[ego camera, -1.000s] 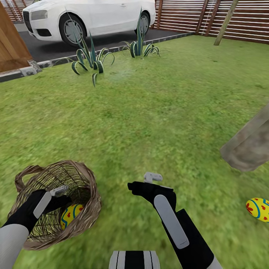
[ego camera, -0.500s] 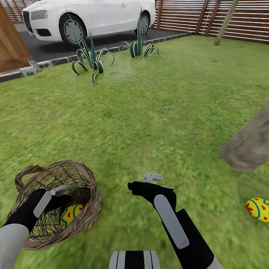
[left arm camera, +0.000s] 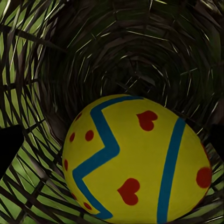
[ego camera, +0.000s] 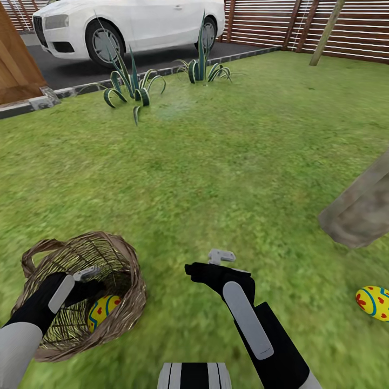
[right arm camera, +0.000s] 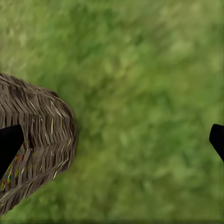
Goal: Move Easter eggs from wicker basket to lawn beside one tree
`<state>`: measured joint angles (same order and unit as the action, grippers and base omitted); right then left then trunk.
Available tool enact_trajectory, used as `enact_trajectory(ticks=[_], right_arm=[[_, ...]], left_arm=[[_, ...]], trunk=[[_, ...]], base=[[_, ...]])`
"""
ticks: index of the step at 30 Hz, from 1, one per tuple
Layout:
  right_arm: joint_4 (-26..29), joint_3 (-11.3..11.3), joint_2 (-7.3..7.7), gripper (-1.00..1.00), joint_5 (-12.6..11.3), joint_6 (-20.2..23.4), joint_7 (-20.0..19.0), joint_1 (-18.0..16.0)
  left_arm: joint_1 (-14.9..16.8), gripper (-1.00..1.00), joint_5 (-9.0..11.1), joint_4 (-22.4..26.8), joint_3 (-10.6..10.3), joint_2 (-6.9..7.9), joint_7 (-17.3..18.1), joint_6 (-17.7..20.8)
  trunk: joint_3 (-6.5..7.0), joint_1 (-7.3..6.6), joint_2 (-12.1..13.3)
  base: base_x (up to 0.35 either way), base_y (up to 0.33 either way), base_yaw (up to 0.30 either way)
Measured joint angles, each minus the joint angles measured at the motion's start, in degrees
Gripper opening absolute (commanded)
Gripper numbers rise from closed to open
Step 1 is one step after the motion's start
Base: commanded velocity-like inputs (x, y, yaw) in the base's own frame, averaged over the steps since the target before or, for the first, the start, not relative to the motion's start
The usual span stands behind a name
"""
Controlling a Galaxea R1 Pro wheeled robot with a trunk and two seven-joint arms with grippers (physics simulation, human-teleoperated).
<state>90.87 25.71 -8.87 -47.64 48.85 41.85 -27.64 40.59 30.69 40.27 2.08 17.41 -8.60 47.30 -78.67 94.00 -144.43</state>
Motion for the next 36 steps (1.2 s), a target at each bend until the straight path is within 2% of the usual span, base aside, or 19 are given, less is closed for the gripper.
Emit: enact_trajectory(ticks=[8, 19, 36], right_arm=[[0.02, -0.08, 0.00, 1.00, 0.00, 0.00, 0.00, -0.03], [-0.03, 0.00, -0.04, 1.00, 0.01, 0.01, 0.09, -0.11], [-0.03, 0.01, -0.07, 1.00, 0.00, 0.00, 0.08, -0.17]], left_arm=[[0.01, 1.00, 0.04, -0.04, 0.21, 0.07, 0.04, 0.01], [0.02, 1.00, 0.08, -0.06, 0.27, 0.08, 0.04, 0.05], [0.03, 1.00, 0.03, 0.05, 0.31, 0.01, 0.03, 0.01]], trunk=[[0.00, 0.00, 0.00], [0.00, 0.00, 0.00], [0.00, 0.00, 0.00]], base=[[0.000, 0.000, 0.007], [0.000, 0.000, 0.177], [-0.063, -0.080, 0.024]])
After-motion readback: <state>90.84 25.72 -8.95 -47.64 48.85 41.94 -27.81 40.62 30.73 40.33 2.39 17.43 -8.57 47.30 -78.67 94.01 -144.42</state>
